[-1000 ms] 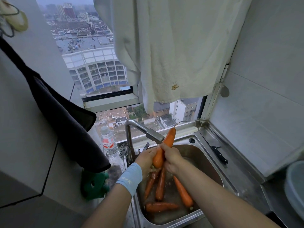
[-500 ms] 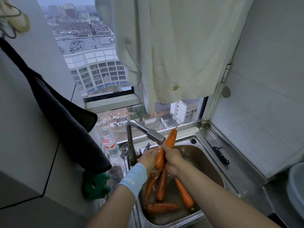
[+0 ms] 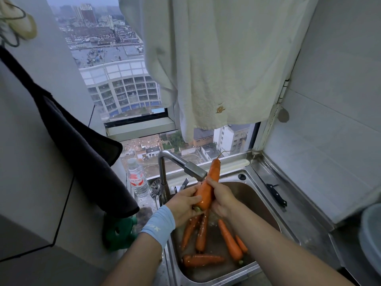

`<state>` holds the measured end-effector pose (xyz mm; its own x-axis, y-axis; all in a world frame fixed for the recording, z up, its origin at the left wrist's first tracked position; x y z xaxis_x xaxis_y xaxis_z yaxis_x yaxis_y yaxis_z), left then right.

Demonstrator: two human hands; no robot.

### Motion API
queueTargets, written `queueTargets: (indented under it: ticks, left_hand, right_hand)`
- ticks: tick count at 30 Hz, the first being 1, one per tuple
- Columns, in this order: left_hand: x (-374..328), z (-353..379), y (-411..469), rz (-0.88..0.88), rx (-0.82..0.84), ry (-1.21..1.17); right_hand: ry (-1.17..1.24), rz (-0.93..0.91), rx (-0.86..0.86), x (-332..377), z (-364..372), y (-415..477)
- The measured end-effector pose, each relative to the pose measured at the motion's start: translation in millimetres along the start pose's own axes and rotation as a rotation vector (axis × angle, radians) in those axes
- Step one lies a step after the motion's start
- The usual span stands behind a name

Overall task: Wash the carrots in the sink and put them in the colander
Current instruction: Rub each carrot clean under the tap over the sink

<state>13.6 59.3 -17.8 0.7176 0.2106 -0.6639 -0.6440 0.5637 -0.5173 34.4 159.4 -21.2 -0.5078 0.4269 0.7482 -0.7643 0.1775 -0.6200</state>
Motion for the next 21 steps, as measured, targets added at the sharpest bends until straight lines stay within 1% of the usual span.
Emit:
queueTargets:
  ticks: [2,3,5,6,8,9,10,11,15,16,19,21]
  left_hand:
    - [-3,-4,3,0.055,-0.078,0.070]
    - [-6,-6,3,0.095,-0.141,0.129]
    - [-14,-11,5,0.174,-0.280,0.300]
    - [-18,-14,4,0.202,-0.354,0.362]
    - [-27,-23,-2,0.233,-0.502,0.403]
    - [-32,-29,-4,0.239,-0.549,0.416]
    - [-35,-33,-5,0.233,-0.561,0.430]
    - [-36,-34,-5,0.209,-0.526,0.431]
    - [-21,-13,-4,0.089,-0.242,0.467]
    - [-20,-13,-5,0.095,-0.226,0.491]
    - [-25,-20,-11,0.168,-0.281,0.495]
    - [-22,-26,-12,0.168,-0.302,0.499]
  right_hand:
    - [0.020,-0.003,0.003,-1,3,1]
    - [0.026,-0.006,-0.004,-2,5,1]
    - [0.011,-0.009,-0.029,-3,10,3]
    - [-0.018,-0.008,-0.039,-4,13,3]
    - [-0.103,-0.004,-0.051,-10,19,5]
    - [-0.144,-0.003,-0.057,-11,21,6]
    - [-0.177,-0.002,-0.066,-12,21,6]
    - [-0.191,-0.004,-0.075,-13,20,7]
    - [-0.169,0.024,-0.117,-17,18,7]
    - [-0.172,0.037,-0.130,-20,17,7]
    - [-0.166,0.028,-0.108,-24,23,5]
    - [-0.127,0.020,-0.087,-22,23,4]
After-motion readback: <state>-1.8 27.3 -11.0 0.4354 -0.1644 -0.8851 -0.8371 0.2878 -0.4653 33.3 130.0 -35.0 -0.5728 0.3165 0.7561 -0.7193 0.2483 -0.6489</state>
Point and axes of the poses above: each hand's wrist, its own y-axis towards the middle knuckle, its own z-axis out of the palm, x = y × z, the point moved 10 cm from there along y, towards the middle knuckle, and after that the axes turned 13 degrees about -y, right-handed, at the moved point
